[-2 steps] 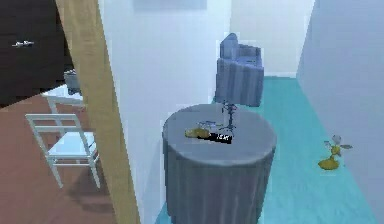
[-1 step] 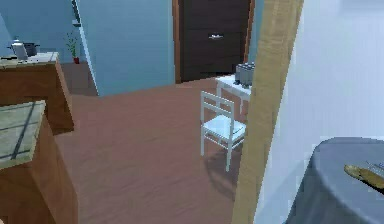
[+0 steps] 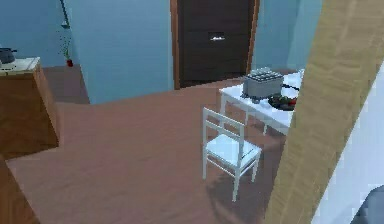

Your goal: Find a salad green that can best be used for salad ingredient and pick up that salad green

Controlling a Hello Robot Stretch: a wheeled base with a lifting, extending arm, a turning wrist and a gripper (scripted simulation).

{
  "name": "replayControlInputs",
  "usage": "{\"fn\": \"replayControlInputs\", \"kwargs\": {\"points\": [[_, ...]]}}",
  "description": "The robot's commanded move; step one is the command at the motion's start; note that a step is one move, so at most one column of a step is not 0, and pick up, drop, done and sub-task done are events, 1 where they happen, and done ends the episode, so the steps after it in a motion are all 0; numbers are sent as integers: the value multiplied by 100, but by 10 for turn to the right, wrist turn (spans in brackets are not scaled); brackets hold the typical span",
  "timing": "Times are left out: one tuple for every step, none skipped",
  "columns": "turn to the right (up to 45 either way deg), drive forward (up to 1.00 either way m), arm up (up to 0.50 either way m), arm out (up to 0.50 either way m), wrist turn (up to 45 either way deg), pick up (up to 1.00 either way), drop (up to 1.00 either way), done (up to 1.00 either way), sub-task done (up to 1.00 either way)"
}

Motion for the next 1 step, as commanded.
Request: {"fn": "replayControlInputs", "kwargs": {"points": [[-270,0,0,0,0,0,0,0,0]]}}
